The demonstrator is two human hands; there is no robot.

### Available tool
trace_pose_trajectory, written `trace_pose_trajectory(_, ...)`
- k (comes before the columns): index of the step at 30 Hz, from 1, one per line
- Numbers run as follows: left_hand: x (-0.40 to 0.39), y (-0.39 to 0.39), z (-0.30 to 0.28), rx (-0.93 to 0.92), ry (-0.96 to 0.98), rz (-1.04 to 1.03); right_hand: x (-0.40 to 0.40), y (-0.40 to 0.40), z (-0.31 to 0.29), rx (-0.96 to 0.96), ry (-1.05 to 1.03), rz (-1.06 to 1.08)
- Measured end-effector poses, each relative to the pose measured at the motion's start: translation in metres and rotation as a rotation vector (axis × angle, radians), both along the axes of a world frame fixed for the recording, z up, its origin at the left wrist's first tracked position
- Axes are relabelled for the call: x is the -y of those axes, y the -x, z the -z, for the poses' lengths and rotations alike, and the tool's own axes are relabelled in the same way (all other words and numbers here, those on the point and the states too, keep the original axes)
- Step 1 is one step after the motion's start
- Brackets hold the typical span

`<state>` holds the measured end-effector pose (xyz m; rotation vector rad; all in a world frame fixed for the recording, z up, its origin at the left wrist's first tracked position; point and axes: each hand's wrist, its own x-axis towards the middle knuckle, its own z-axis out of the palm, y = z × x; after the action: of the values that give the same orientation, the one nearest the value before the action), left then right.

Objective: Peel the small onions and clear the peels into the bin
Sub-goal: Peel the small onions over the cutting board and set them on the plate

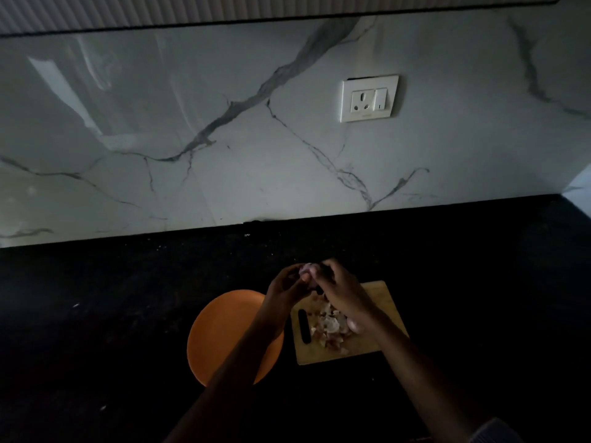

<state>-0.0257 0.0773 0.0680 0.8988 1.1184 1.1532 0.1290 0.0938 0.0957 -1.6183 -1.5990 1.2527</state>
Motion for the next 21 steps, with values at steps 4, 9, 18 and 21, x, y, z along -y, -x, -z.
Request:
trace_pose_trajectory(4, -0.003, -0.002, 0.003, -0.008, 0.012, -0.035, -0.002, 0.003, 0.001, 0.082, -0.078, 0.006)
trace_pose_trajectory(9, -0.003, -0.003, 0.001, -0.020, 0.026, -0.025, -0.008, -0.002, 0.004, 0.130, -0.209, 0.040)
trace_pose_trajectory(18, -0.005, -0.002, -0.014, 0.011, 0.075, 0.014, -0.010, -0.015, 0.002, -0.082, -0.218, 0.036)
trace_pose_trajectory(21, -0.005, -0.001, -0.016, -0.042, 0.129, 0.022, -0.008, -0.015, 0.000, -0.128, -0.257, -0.085)
